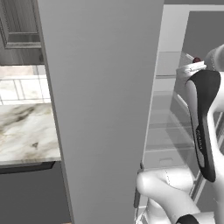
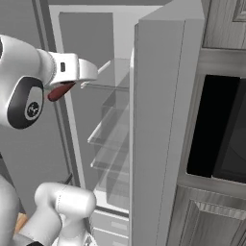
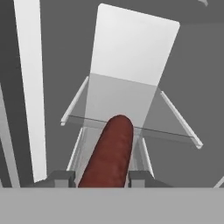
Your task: Move the hot dog bun to the plate on the dining table and place the condiment next to that plate. Then navigate to the fridge and take the sausage and place it on the plate as well.
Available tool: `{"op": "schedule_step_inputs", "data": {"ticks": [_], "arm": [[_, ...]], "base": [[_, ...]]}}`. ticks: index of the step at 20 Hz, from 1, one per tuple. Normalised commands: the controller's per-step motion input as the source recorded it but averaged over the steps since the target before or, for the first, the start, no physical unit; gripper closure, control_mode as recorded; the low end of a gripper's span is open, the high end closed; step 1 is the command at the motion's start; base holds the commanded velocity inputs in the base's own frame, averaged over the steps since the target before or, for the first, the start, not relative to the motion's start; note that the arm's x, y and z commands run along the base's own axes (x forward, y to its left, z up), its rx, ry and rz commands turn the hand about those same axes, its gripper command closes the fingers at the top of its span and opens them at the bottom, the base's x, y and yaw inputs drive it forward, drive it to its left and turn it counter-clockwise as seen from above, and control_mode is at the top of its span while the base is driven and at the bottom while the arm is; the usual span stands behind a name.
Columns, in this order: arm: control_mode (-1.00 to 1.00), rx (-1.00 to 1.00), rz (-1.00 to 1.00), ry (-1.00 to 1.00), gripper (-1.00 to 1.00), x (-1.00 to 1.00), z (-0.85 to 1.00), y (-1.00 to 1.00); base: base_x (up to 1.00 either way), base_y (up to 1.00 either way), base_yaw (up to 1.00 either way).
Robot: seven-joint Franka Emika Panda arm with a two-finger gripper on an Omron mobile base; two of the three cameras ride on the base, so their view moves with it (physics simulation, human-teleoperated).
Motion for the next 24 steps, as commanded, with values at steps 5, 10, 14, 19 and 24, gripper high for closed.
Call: {"op": "schedule_step_inputs", "data": {"ticks": [5, 10, 14, 19, 24], "arm": [[-1.0, -0.01, 0.0, -0.02, 1.0, -0.17, 0.0, 0.03], [1.0, -0.08, 0.0, -0.09, 1.0, -0.38, 0.0, 0.3], [1.0, 0.0, 0.0, 0.0, 1.0, 0.0, 0.0, 0.0], [1.0, 0.0, 0.0, 0.0, 1.0, 0.0, 0.0, 0.0], [1.0, 0.0, 0.0, 0.0, 1.0, 0.0, 0.0, 0.0]], "base": [[0.0, 0.0, 0.0], [-0.07, 0.13, -0.01], [-0.31, 0.66, -0.08], [-0.35, 0.61, -0.13], [-0.33, 0.74, -0.22]]}}
